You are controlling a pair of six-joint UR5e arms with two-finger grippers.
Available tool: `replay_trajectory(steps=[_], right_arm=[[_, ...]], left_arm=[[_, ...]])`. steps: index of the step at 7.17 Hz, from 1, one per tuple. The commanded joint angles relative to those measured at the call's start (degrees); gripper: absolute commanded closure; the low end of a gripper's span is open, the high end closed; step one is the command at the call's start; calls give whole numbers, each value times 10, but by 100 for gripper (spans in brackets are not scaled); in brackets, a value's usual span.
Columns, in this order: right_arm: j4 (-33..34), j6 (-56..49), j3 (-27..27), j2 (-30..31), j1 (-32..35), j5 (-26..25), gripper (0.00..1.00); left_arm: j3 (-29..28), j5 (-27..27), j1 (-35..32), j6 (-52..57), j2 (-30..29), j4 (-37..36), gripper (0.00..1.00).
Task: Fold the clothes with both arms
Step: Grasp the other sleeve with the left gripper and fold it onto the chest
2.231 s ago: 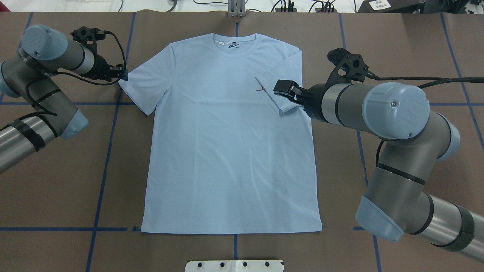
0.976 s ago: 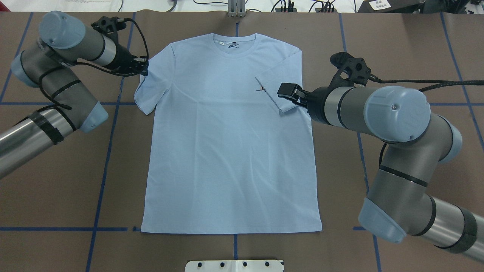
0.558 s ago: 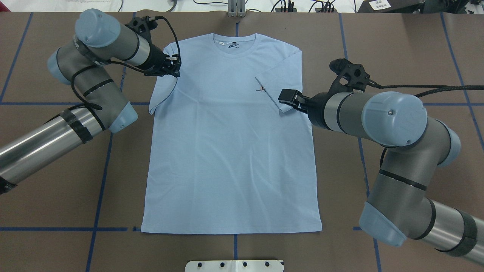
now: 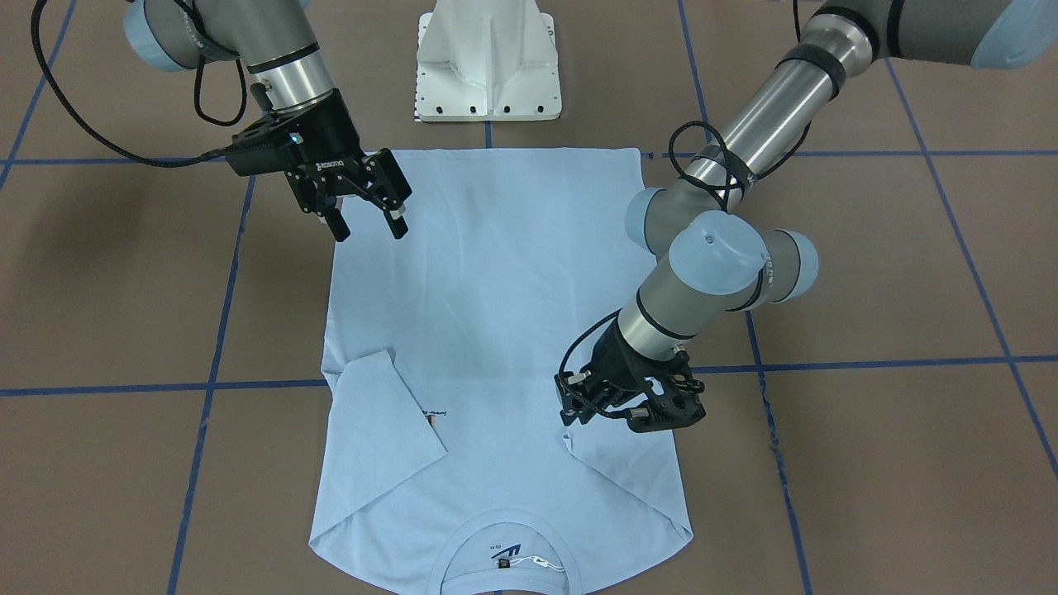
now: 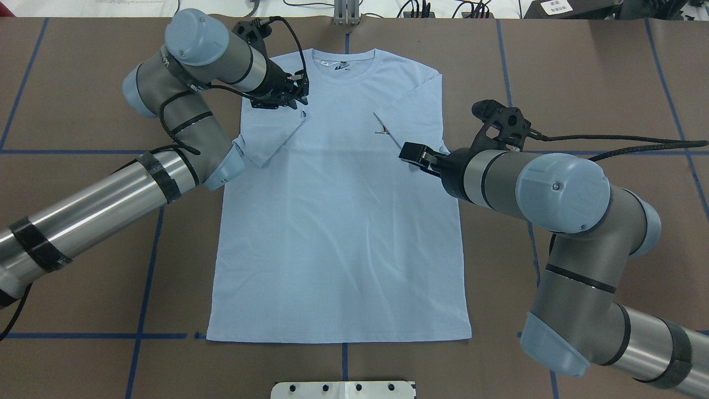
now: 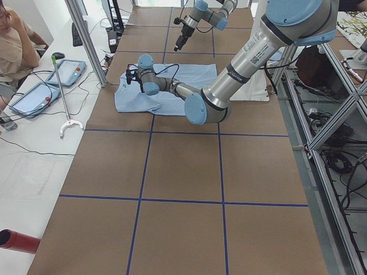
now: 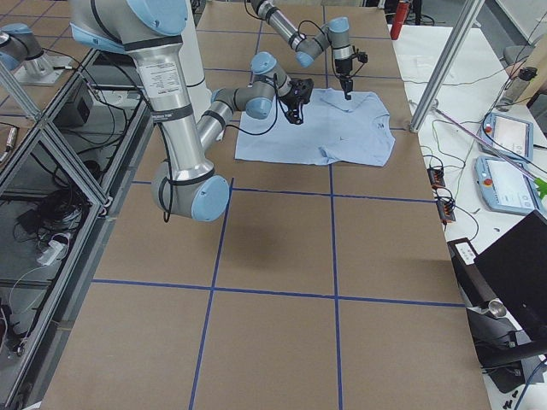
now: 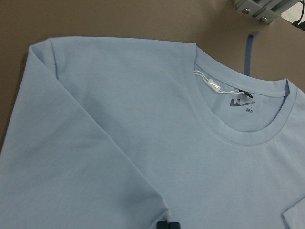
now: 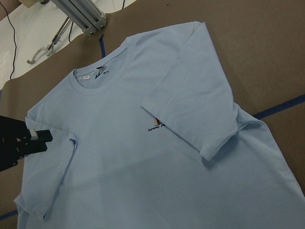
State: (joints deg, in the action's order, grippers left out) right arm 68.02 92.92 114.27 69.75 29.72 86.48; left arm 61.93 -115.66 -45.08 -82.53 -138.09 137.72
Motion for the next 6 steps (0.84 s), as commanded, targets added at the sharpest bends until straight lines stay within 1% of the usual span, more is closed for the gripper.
replay_trajectory(steps=[1, 2, 3, 4, 5, 6], right_arm=[[1, 2, 9, 13, -3, -3, 0], [10, 34, 23, 23, -19, 17, 0], [5, 59, 28, 40, -33, 71, 0], [10, 90, 24, 42, -72, 66, 0], [11, 102, 29, 68, -90, 62, 0], [11, 104, 28, 88, -107, 63, 0]], left_arm=[[151, -7, 15, -27, 93, -4, 20], [208, -11, 17, -29, 124, -7, 19], [251, -9, 45, -33, 142, -8, 15], [285, 2, 77, -63, 168, -8, 16], [333, 19, 94, -74, 201, -12, 17], [367, 24, 121, -104, 207, -22, 12]])
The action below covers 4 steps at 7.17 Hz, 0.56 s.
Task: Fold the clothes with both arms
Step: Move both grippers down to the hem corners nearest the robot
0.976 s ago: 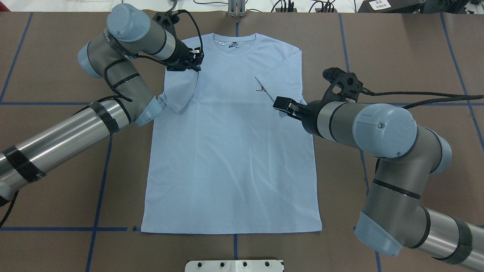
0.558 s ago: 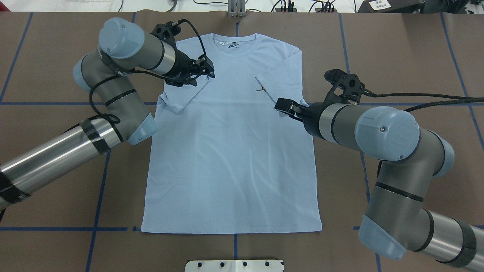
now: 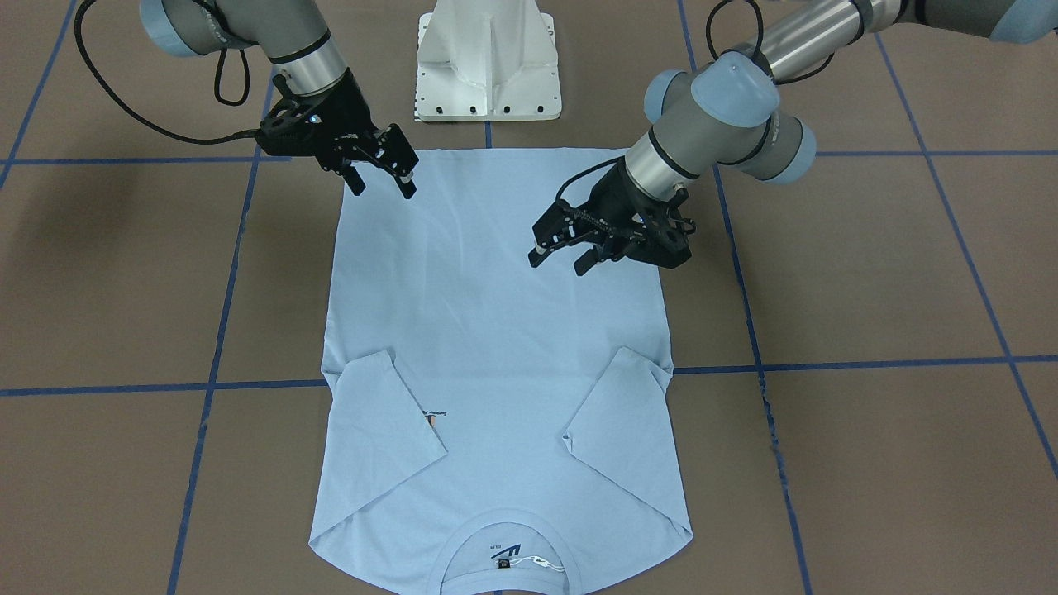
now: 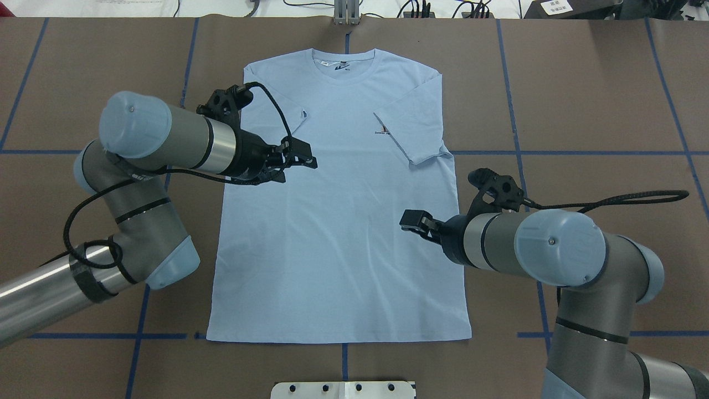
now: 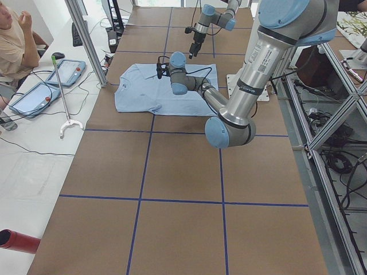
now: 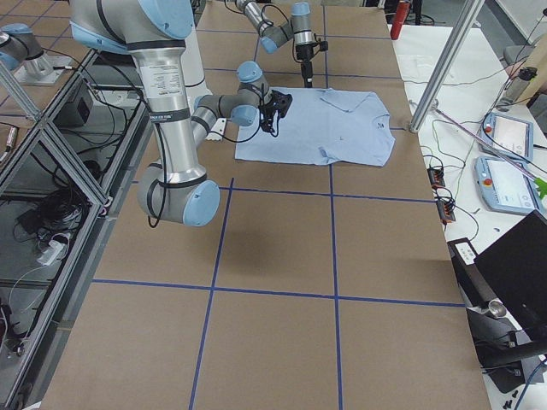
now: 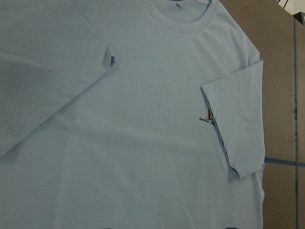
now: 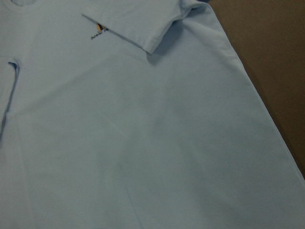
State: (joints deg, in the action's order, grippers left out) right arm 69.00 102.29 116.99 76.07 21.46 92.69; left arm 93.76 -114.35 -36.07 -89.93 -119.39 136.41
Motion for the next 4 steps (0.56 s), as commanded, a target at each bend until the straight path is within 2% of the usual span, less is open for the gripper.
replay_trajectory(steps=[1, 2, 3, 4], right_arm=[[1, 32, 1, 52, -46, -1, 0], [1, 70, 1, 64, -68, -29, 0], [31, 100, 1, 64, -97, -57, 1], [51, 122, 4, 59, -116, -78, 6]], left_arm=[[71, 51, 65, -41, 35, -11, 12], [101, 87, 95, -64, 53, -11, 12], [106, 88, 97, -67, 58, -12, 12], [106, 89, 97, -67, 58, -12, 12]])
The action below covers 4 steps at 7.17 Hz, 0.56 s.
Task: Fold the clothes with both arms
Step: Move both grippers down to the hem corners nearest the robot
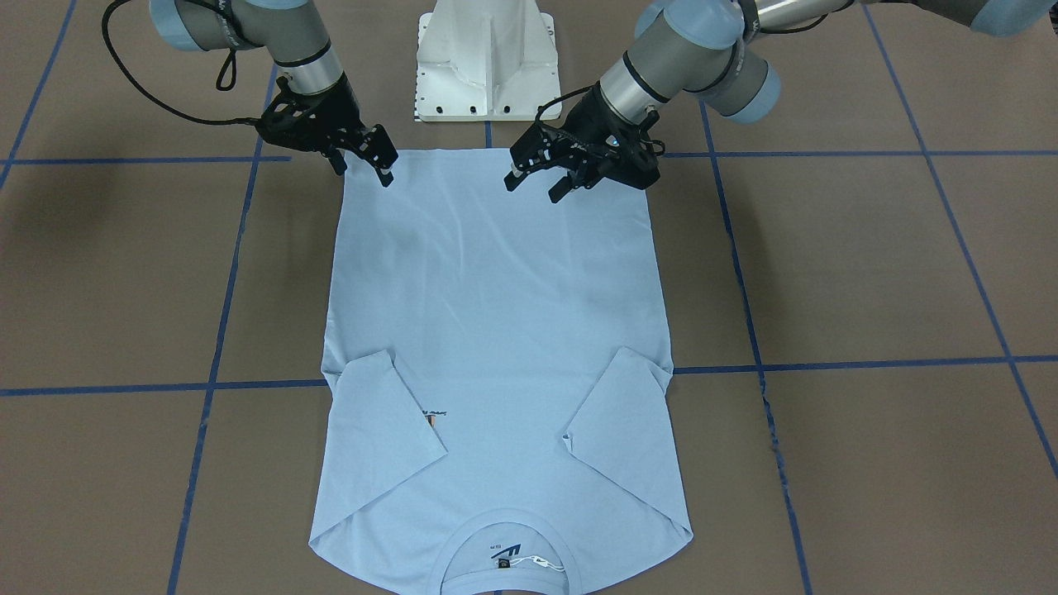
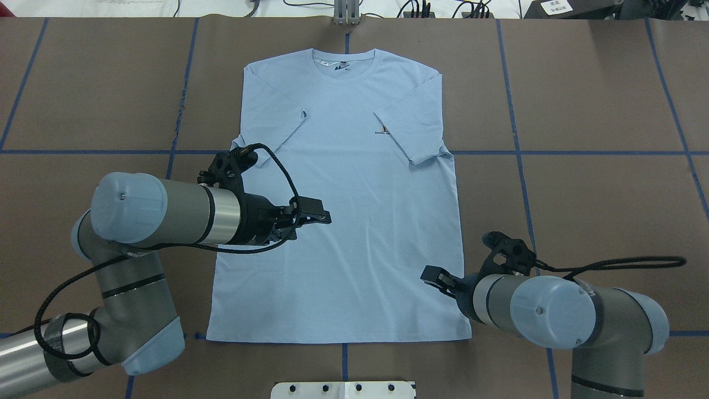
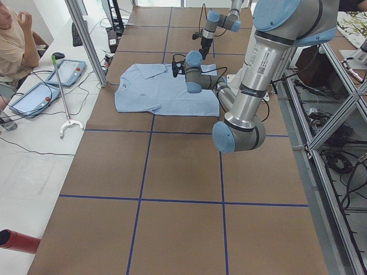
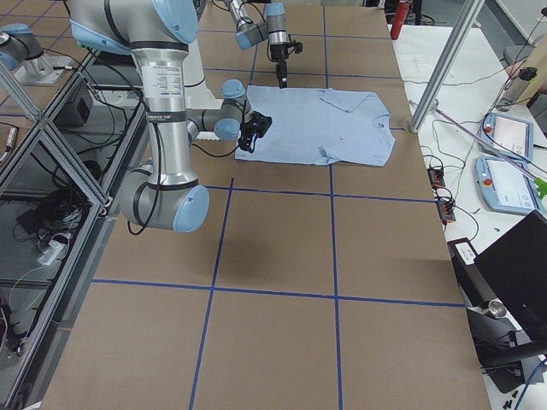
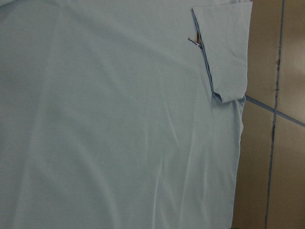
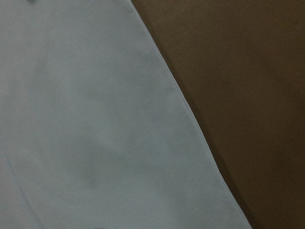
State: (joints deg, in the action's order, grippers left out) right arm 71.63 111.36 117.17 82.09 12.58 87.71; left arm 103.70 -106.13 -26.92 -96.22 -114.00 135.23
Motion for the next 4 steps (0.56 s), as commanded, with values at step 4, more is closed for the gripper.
replay_trajectory(steps=[4], right_arm=[[31, 47, 11, 30, -56, -38, 15]], left_arm=[[7, 12, 10, -7, 14, 0, 12]])
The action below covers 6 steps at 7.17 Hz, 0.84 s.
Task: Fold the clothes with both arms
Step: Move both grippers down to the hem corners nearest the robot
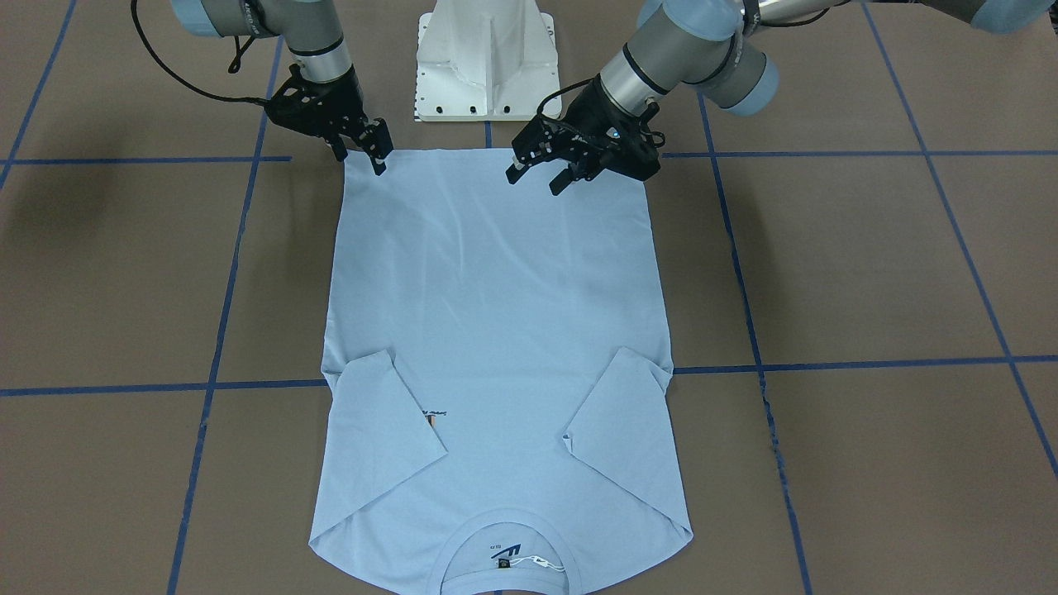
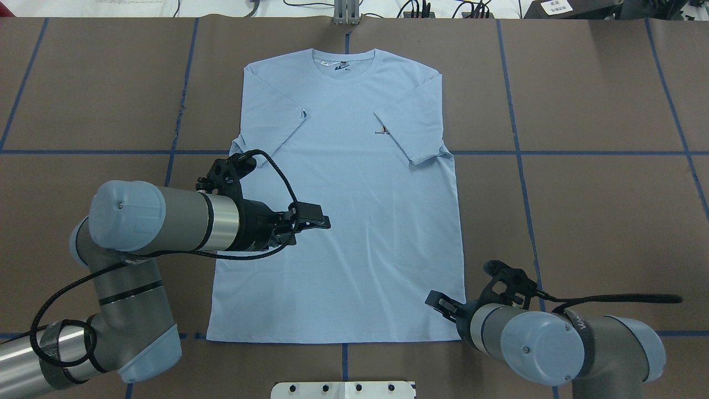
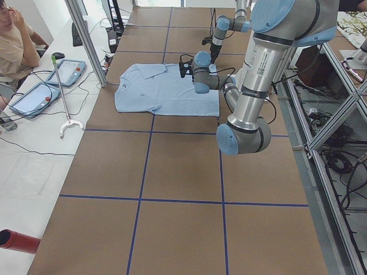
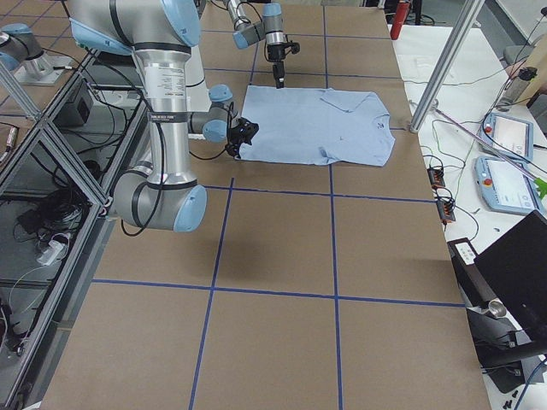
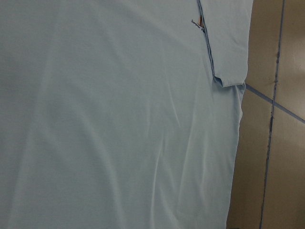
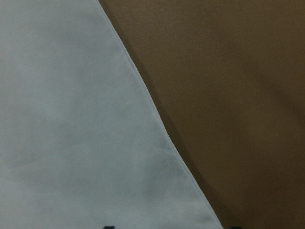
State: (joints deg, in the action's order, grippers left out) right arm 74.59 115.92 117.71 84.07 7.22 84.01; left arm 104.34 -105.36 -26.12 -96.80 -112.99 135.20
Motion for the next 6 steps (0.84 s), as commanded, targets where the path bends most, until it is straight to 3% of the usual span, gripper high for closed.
replay_trajectory(steps=[1, 5, 6], right_arm=[[0, 1, 17, 17, -5, 2, 18], [1, 5, 18, 25, -25, 0, 26], [1, 6, 16, 34, -31, -1, 35]], left_arm=[[1, 8, 8, -8, 4, 0, 12], [0, 31, 20, -8, 8, 0, 12], [1, 31, 20, -8, 8, 0, 12]])
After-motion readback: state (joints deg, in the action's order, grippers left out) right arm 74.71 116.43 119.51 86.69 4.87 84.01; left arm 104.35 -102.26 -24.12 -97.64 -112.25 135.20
